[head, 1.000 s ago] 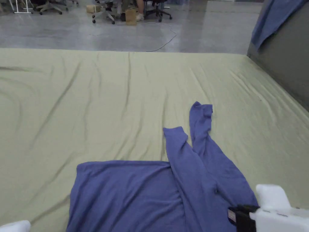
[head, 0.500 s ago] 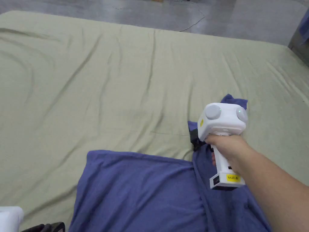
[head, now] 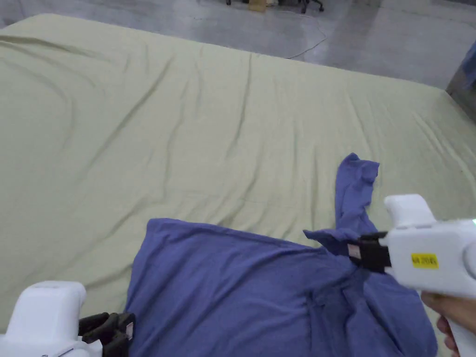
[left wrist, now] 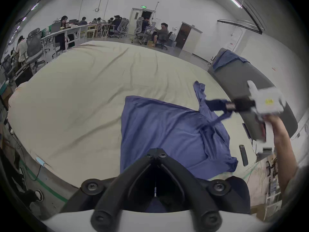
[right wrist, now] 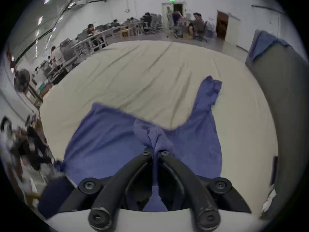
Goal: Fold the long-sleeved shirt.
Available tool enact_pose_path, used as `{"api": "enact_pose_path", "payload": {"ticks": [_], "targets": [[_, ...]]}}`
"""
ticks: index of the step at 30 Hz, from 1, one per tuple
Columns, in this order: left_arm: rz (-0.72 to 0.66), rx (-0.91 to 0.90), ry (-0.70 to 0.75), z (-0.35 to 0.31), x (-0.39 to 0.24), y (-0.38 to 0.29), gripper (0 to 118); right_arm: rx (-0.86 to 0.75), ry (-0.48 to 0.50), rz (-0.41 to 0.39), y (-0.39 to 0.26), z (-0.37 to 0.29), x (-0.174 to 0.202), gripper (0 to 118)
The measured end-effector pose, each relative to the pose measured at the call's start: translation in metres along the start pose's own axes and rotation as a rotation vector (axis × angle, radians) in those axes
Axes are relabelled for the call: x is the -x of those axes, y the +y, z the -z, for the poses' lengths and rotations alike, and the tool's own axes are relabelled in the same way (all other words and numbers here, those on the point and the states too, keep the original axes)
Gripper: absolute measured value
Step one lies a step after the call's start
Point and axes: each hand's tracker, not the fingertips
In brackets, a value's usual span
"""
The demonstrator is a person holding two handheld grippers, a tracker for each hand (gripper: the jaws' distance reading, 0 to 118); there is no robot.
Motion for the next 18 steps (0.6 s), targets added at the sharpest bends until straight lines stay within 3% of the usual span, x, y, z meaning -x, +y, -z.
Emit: {"api": "enact_pose_path", "payload": {"ticks": [3,6,7,9,10,11,12,13,15,16,18], "targets": [[-0.014,0.009,0.006,0.000,0.000,-0.002,0,0.233,0.041,-0.033,-0.073,0.005,0.009,1],[-0.027,0.023,0.022,-0.002,0.005,-0.002,0,0.474,0.082,0.027,-0.133,0.046,0.011,1],[-0.031,0.021,0.027,-0.003,0.005,-0.001,0,0.534,0.048,0.039,-0.147,0.063,0.011,5],[-0.036,0.008,0.030,-0.009,0.007,0.000,0,0.508,-0.034,0.024,-0.160,0.077,0.015,10],[-0.040,0.003,0.029,-0.011,0.007,0.000,0,0.429,-0.007,0.060,-0.151,0.069,0.014,11],[-0.044,-0.003,0.029,-0.013,0.006,0.000,0,0.462,-0.016,0.044,-0.146,0.057,0.013,12],[-0.048,-0.007,0.031,-0.016,0.008,0.000,0,0.423,-0.024,0.104,-0.141,0.049,0.010,14],[-0.051,-0.009,0.032,-0.017,0.008,0.000,0,0.328,-0.020,0.174,-0.136,0.032,0.004,41],[-0.052,-0.005,0.034,-0.016,0.008,0.000,0,0.215,-0.004,0.243,-0.126,-0.007,-0.005,106],[-0.051,-0.003,0.036,-0.017,0.009,-0.001,0,0.138,-0.017,0.274,-0.121,-0.029,-0.007,118],[-0.044,0.007,0.039,-0.012,0.009,-0.003,0,-0.008,-0.043,0.307,-0.114,-0.058,-0.006,118]]}}
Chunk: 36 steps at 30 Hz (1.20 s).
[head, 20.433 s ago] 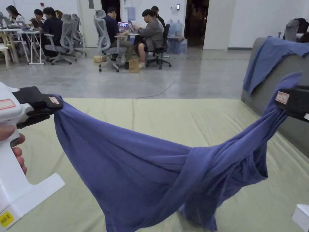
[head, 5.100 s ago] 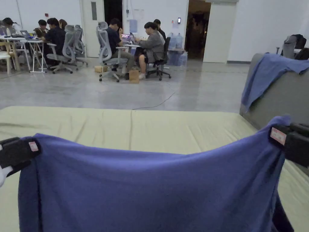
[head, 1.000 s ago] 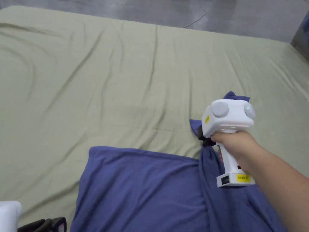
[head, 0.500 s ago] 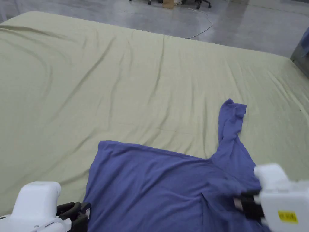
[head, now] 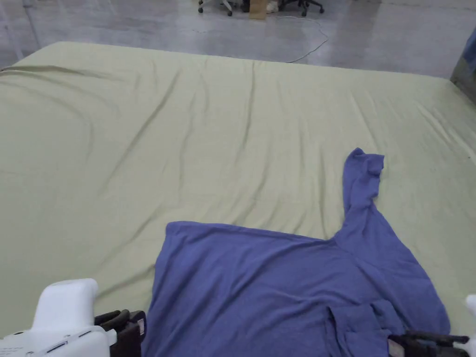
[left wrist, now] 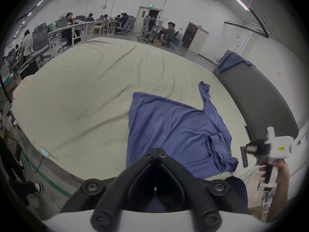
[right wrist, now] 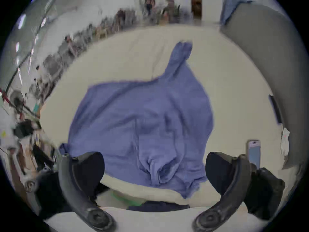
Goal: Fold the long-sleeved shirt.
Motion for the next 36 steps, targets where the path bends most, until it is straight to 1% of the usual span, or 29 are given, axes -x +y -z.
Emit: {"api": "enact_pose_path", "payload": {"ticks": [1,4,5,6,7,9,10,11,12,13,14,15,16,19,20,22,24,25,26,27,28,29,30,31,32,33,34,35,36], "targets": [[0.001,0.008,0.002,0.004,-0.001,-0.001,0,-0.054,-0.011,0.008,-0.003,-0.013,0.002,118],[-0.015,0.040,-0.007,0.015,-0.002,-0.005,0,-0.110,-0.093,0.030,-0.011,-0.012,0.010,117],[-0.015,0.048,-0.013,0.019,-0.003,-0.006,0,-0.136,-0.100,0.050,-0.019,-0.010,0.013,105],[-0.009,0.057,-0.023,0.023,-0.002,-0.005,0,-0.150,-0.086,0.066,-0.023,-0.007,0.014,71],[-0.001,0.061,-0.027,0.028,-0.002,-0.003,0,-0.131,-0.070,0.082,-0.024,-0.002,0.014,0],[0.019,0.066,-0.026,0.040,0.000,0.008,0,-0.077,-0.055,0.156,-0.026,0.013,0.012,0],[0.028,0.065,-0.022,0.047,0.001,0.017,0,-0.069,-0.017,0.172,-0.026,0.019,0.012,0],[0.035,0.063,-0.027,0.054,0.003,0.027,5,-0.056,0.014,0.182,-0.024,0.024,0.012,0],[0.053,0.048,-0.036,0.065,0.005,0.040,25,-0.047,0.026,0.197,-0.024,0.028,0.010,0],[0.064,0.026,-0.032,0.077,0.006,0.053,74,-0.046,0.017,0.198,-0.022,0.031,0.009,0],[0.083,0.006,-0.003,0.091,0.008,0.066,112,-0.044,0.017,0.193,-0.019,0.034,0.011,0],[0.111,0.019,0.043,0.117,0.010,0.080,118,-0.042,0.018,0.188,-0.015,0.038,0.014,0],[0.137,-0.013,0.076,0.136,0.012,0.093,116,-0.045,0.019,0.183,-0.015,0.038,0.013,0],[0.131,0.077,0.188,0.215,0.025,0.121,116,-0.043,0.016,0.181,-0.013,0.044,0.014,0],[0.115,0.108,0.196,0.239,0.029,0.125,116,-0.036,0.017,0.183,-0.012,0.048,0.015,0],[0.104,0.160,0.230,0.280,0.035,0.133,112,-0.019,0.015,0.192,-0.015,0.052,0.010,0],[0.142,0.212,0.263,0.314,0.037,0.128,108,0.002,-0.001,0.191,-0.011,0.058,0.008,0],[0.194,0.218,0.265,0.325,0.037,0.123,88,0.005,-0.013,0.185,-0.011,0.061,-0.001,0],[0.234,0.200,0.235,0.317,0.030,0.119,85,0.003,-0.031,0.177,-0.007,0.063,-0.003,0],[0.288,0.104,0.298,0.311,0.023,0.116,83,-0.005,-0.076,0.155,-0.001,0.067,-0.006,0],[0.350,0.068,0.280,0.304,0.016,0.112,63,-0.008,-0.118,0.140,0.005,0.071,-0.010,0],[0.370,0.073,0.208,0.301,0.011,0.108,27,-0.015,-0.153,0.134,0.012,0.076,-0.015,0],[0.363,0.084,0.156,0.292,0.001,0.105,0,-0.029,-0.163,0.134,0.023,0.084,-0.022,0],[0.362,0.083,0.212,0.291,-0.003,0.099,0,-0.032,-0.152,0.136,0.036,0.093,-0.030,20],[0.374,0.099,0.234,0.291,-0.003,0.097,0,-0.040,-0.156,0.139,0.050,0.102,-0.037,62],[0.341,0.092,0.191,0.284,0.000,0.100,0,-0.012,-0.189,0.150,0.068,0.118,-0.048,107],[0.265,0.088,0.125,0.278,0.003,0.103,0,0.003,-0.209,0.144,0.084,0.133,-0.055,116],[0.229,0.076,0.119,0.273,0.008,0.105,0,-0.031,-0.190,0.127,0.097,0.138,-0.062,116],[0.203,0.073,0.118,0.268,0.013,0.107,0,-0.007,-0.215,0.103,0.113,0.153,-0.069,116]]}}
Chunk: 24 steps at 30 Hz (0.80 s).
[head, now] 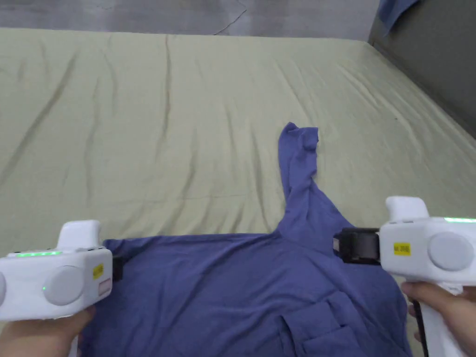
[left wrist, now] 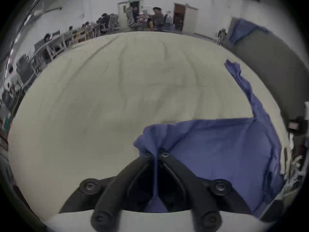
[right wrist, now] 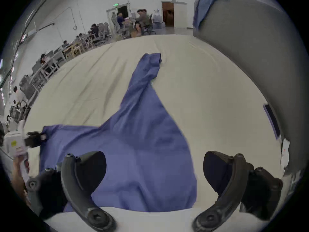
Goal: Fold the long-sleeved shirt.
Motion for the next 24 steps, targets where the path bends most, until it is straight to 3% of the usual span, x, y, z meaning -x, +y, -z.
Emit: {"api": "enact_pose_path", "payload": {"ticks": [3,4,5,6,7,8,9,10,13,18,21,24], "targets": [[-0.011,-0.016,0.004,-0.017,0.010,0.005,0,0.159,-0.065,-0.095,0.021,0.062,-0.008,116],[-0.016,-0.022,-0.002,-0.022,0.014,0.006,0,0.254,-0.084,-0.126,0.022,0.079,-0.009,110],[-0.025,-0.027,-0.012,-0.026,0.017,0.007,0,0.385,-0.066,-0.135,0.017,0.091,-0.006,92],[-0.038,-0.029,-0.024,-0.032,0.013,0.010,0,0.469,-0.039,-0.117,0.011,0.097,-0.006,88],[-0.042,-0.033,-0.034,-0.035,0.015,0.009,0,0.329,-0.035,-0.055,0.009,0.084,-0.005,76],[-0.044,-0.039,-0.036,-0.037,0.017,0.008,0,0.278,-0.040,-0.097,0.010,0.070,-0.003,49],[-0.049,-0.044,-0.039,-0.040,0.020,0.006,0,0.270,-0.020,-0.143,0.003,0.054,0.003,7],[-0.057,-0.040,-0.051,-0.040,0.021,0.007,0,0.237,-0.008,-0.149,-0.001,0.043,0.005,0],[-0.070,-0.049,-0.073,-0.061,0.022,0.000,0,0.204,0.118,-0.100,-0.020,0.009,0.007,0],[-0.088,-0.151,-0.126,-0.132,0.020,-0.020,0,-0.229,0.061,-0.128,-0.067,-0.098,0.018,0],[-0.144,-0.249,-0.135,-0.182,0.020,-0.031,0,-0.346,0.127,-0.062,-0.093,-0.151,0.018,0],[-0.230,-0.328,-0.168,-0.222,0.015,-0.025,0,-0.442,0.124,-0.064,-0.098,-0.190,0.022,0]]}}
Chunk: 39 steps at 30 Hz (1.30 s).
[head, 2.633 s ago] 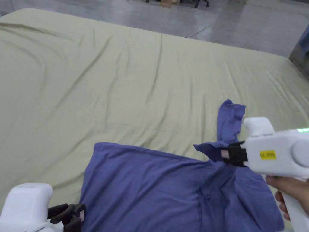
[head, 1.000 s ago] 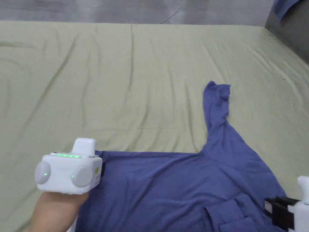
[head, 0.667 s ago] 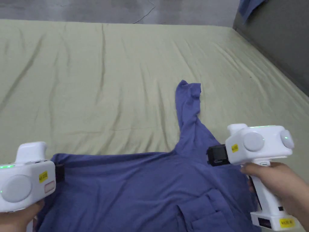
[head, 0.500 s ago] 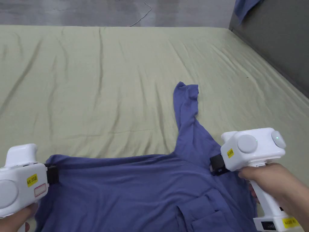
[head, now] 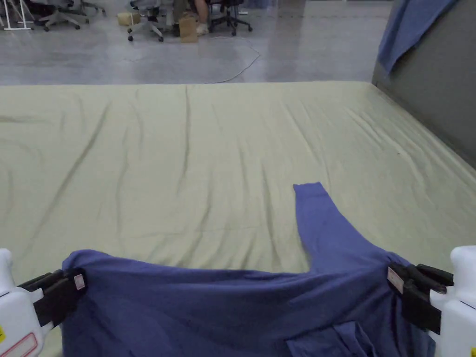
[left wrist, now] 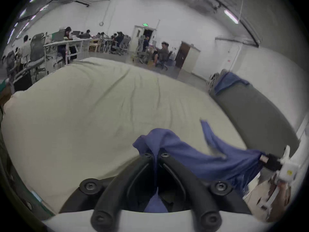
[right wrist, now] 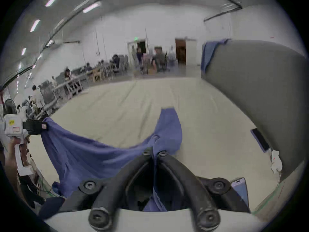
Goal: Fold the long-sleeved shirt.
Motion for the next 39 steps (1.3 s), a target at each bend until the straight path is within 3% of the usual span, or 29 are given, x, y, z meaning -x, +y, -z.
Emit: {"api": "enact_pose_path", "payload": {"ticks": [3,9,16,19,22,27,31,39], "targets": [[-0.043,-0.074,-0.050,-0.020,-0.014,0.028,0,-0.051,0.034,0.020,0.031,-0.015,-0.001,0],[0.037,-0.293,-0.075,-0.046,-0.048,0.115,0,-0.215,0.044,-0.017,0.130,-0.032,-0.002,0],[-0.002,-0.441,-0.119,-0.046,-0.070,0.250,0,-0.386,-0.028,-0.113,0.279,-0.029,0.005,0],[0.037,-0.485,-0.126,-0.037,-0.088,0.303,0,-0.382,-0.015,-0.122,0.343,-0.012,0.011,0],[0.063,-0.506,-0.128,-0.025,-0.098,0.355,0,-0.405,-0.070,-0.163,0.405,0.007,0.021,0],[0.013,-0.540,-0.090,-0.016,-0.108,0.432,0,-0.428,-0.096,-0.147,0.504,0.030,0.032,0],[0.081,-0.656,-0.058,-0.021,-0.114,0.478,0,-0.468,-0.143,-0.157,0.564,0.038,0.047,0],[0.146,-0.670,0.088,-0.028,-0.156,0.516,0,-0.538,-0.252,-0.157,0.635,0.036,0.078,0]]}}
